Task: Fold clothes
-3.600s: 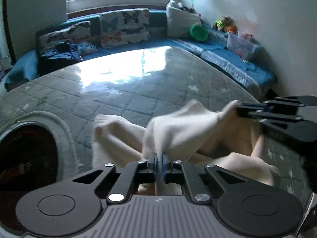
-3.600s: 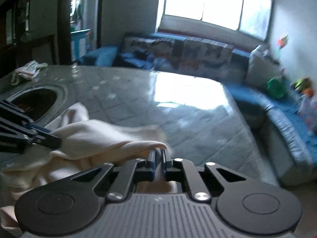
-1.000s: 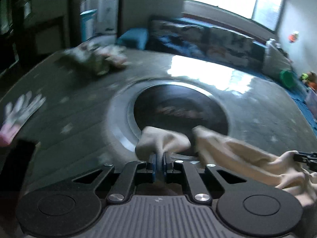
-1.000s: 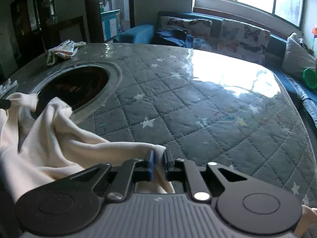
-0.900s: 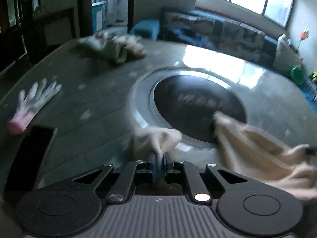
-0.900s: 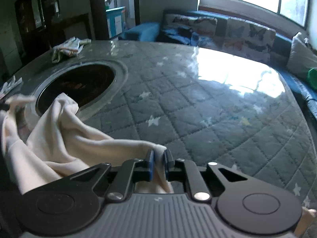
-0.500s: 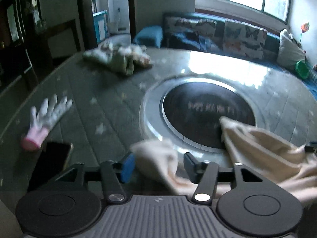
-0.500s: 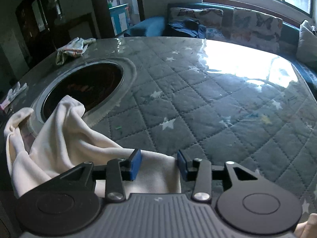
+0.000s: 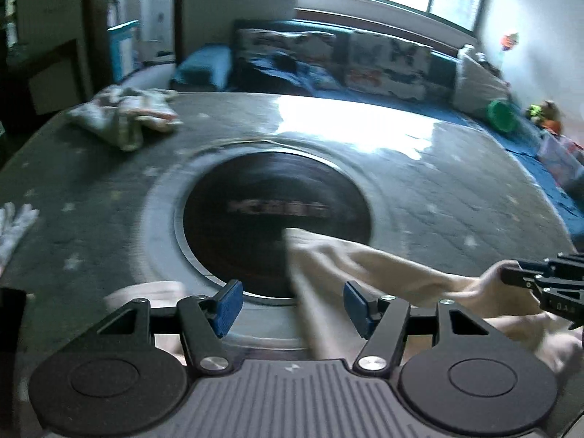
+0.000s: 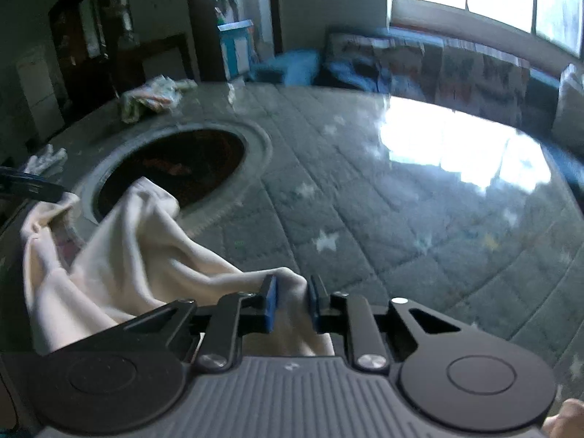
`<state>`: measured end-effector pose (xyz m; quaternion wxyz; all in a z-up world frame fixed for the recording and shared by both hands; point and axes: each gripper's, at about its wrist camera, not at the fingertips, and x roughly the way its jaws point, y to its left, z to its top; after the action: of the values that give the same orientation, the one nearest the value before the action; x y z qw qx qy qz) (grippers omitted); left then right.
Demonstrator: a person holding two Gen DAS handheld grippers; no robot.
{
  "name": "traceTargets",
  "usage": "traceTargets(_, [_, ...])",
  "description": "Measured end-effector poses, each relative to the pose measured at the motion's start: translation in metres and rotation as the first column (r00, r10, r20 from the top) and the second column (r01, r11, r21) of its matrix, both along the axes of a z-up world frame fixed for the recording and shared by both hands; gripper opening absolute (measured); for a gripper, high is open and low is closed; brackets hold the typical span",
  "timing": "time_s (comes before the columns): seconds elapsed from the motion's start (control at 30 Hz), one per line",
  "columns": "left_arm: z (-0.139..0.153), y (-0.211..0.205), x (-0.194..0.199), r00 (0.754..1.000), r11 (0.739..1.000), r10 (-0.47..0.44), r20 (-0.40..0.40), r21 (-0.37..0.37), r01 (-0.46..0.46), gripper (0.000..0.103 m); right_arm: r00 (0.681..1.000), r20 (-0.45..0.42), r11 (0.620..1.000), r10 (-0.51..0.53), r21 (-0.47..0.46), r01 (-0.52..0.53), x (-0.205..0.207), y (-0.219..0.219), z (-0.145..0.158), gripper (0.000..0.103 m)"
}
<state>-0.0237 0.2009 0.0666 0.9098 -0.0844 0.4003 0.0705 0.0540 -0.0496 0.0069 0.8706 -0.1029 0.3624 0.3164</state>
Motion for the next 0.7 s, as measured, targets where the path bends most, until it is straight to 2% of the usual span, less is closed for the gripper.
traceTargets(0.1, [-0.003, -0.013, 0.005, 0.999, 0.999, -0.033, 0.002, -0.014, 0.033, 0.064, 0.99, 0.122, 0.997, 0.077, -0.034, -0.073, -0.032, 0.004, 0.013, 0.016])
traceTargets(0.17, [-0.004, -0.021, 0.008, 0.999, 0.998, -0.052, 0.003, -0.023, 0.052, 0.064, 0.963, 0.214, 0.985, 0.162, -0.098, -0.144, -0.062, 0.009, 0.019, 0.016])
traceTargets(0.27, [-0.007, -0.032, 0.011, 0.996, 0.996, -0.084, 0.005, -0.043, 0.084, 0.064, 0.917, 0.268, 0.95, 0.295, -0.189, -0.25, -0.1, 0.019, 0.012, 0.016])
traceTargets(0.47, [-0.015, -0.061, 0.017, 0.988, 0.985, -0.154, 0.01, -0.083, 0.154, 0.064, 0.851, 0.26, 0.877, 0.456, -0.295, -0.379, -0.138, 0.034, -0.014, 0.018])
traceTargets(0.57, [-0.015, -0.075, 0.023, 0.984, 0.978, -0.177, 0.017, -0.106, 0.177, 0.063, 0.855, 0.246, 0.877, 0.457, -0.282, -0.388, -0.137, 0.038, -0.015, 0.018])
traceTargets(0.7, [-0.018, -0.094, 0.032, 0.982, 0.978, -0.191, 0.0, -0.083, 0.19, 0.063, 0.857, 0.239, 0.878, 0.456, -0.277, -0.39, -0.135, 0.04, -0.012, 0.018])
